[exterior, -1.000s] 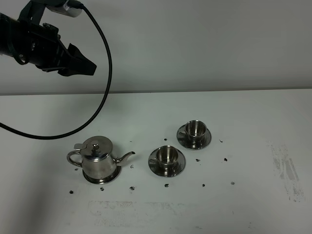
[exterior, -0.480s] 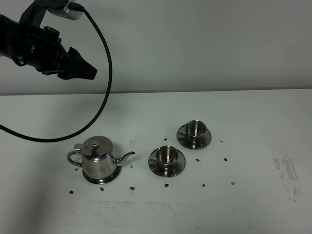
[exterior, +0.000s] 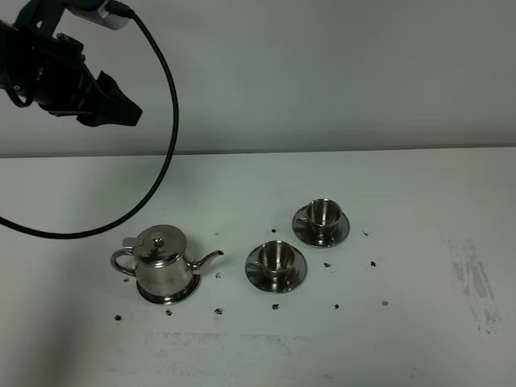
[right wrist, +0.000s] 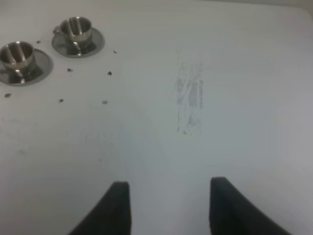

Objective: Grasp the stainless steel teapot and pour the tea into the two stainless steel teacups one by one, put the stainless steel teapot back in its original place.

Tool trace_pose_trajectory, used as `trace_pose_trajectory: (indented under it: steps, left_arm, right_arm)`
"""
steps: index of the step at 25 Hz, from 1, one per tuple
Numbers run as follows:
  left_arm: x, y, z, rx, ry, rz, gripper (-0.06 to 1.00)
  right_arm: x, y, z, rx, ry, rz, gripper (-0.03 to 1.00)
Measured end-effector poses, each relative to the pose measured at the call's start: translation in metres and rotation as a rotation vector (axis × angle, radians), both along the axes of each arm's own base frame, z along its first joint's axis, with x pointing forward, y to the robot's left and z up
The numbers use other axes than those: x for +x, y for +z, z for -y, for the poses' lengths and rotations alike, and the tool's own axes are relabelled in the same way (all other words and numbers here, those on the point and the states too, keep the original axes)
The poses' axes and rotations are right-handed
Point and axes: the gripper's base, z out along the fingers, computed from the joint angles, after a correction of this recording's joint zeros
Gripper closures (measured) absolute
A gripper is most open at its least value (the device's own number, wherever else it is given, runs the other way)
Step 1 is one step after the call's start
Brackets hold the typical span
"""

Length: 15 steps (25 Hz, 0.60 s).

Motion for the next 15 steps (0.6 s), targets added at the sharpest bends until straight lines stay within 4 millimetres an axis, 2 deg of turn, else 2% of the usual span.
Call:
trace_pose_trajectory:
  steps: [3, 8, 11, 15]
  left_arm:
    - [-0.008, 0.001, -0.009, 0.086, 0.049, 0.015, 0.42]
    - [-0.026, -0.019, -0.020, 0.204, 0.081, 0.123, 0.42]
    - [-0.037, -0.035, -0.022, 0.309, -0.045, 0.219, 0.42]
    - [-0.046, -0.052, -0.019, 0.425, -0.321, 0.305, 0.42]
  right_arm:
    - [0.000, 0.000, 0.000, 0.000, 0.000, 0.000, 0.61]
    - [0.000, 0.000, 0.000, 0.000, 0.000, 0.000, 0.61]
    - [0.000, 0.000, 0.000, 0.001, 0.000, 0.000, 0.61]
    - [0.000, 0.000, 0.000, 0.001, 0.000, 0.000, 0.61]
